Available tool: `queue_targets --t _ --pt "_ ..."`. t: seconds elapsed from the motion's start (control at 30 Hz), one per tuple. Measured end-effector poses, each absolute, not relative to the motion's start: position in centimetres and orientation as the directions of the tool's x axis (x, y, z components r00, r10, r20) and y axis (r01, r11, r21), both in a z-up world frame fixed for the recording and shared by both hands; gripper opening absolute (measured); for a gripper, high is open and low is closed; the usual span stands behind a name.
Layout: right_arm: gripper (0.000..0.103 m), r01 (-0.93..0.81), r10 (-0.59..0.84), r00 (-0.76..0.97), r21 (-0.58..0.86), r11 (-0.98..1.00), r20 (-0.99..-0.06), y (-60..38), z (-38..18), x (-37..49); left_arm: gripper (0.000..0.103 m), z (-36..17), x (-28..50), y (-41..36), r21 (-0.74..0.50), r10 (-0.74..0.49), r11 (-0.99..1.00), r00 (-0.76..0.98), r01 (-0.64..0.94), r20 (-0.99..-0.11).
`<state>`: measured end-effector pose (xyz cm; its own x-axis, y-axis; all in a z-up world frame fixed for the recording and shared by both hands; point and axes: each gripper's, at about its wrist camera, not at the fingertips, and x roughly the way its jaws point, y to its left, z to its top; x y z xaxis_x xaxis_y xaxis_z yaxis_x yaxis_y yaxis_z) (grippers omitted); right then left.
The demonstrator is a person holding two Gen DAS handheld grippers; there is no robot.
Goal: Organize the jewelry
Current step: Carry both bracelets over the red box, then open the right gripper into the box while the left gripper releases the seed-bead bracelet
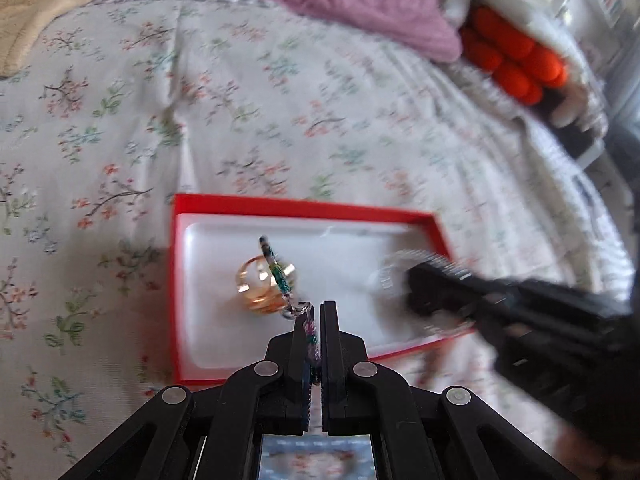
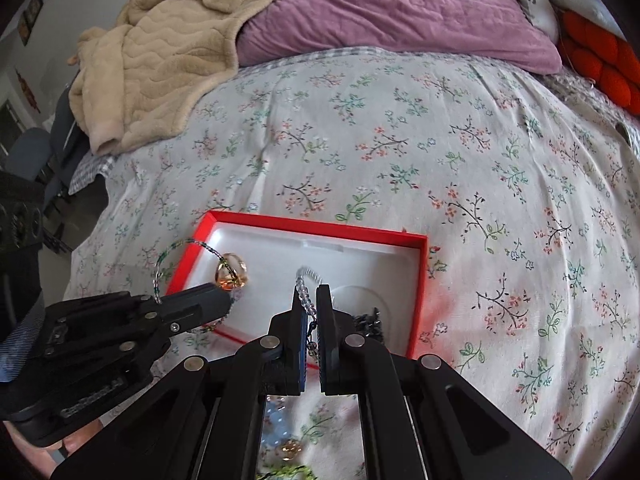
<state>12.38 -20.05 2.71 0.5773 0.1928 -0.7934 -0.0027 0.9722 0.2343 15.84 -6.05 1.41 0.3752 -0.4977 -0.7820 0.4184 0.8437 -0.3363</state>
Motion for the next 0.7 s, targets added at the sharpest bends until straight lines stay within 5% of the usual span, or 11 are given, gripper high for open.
queue_targets --t 0.23,0.3,0.33,0.37,0.43,0.7 --pt "0.007 0.006 0.144 0.6 0.185 0.983 -0.787 -20.8 2.7 12.6 0.005 0.9 16.1 -5.8 -0.246 -0.417 0.882 0.425 0.401 -0.803" --pt "0.018 0.01 0.128 0.601 0.168 0.986 -0.789 -20.8 2.8 12.5 0.023 1.2 15.9 -5.7 -0.23 -0.408 0.886 0.443 0.403 -0.798" --pt "0.032 0.013 0.122 0.605 0.163 0.987 -0.786 -20.9 2.9 12.4 0.033 1.4 15.7 -5.7 -0.215 -0.399 0.89 0.459 0.403 -0.794" --pt "0.048 0.016 0.115 0.613 0.158 0.987 -0.781 -20.9 3.1 12.3 0.039 1.6 15.6 -5.6 -0.206 -0.394 0.892 0.469 0.403 -0.79" --pt "0.057 0.023 0.096 0.637 0.144 0.989 -0.765 -21.1 3.7 11.9 0.041 2.0 15.4 -5.3 -0.192 -0.385 0.896 0.484 0.401 -0.786" --pt "0.057 0.049 0.075 0.642 0.138 0.989 -0.763 -22.1 4.9 10.6 0.06 3.1 13.8 -4.7 -0.128 -0.338 0.908 0.519 0.398 -0.785"
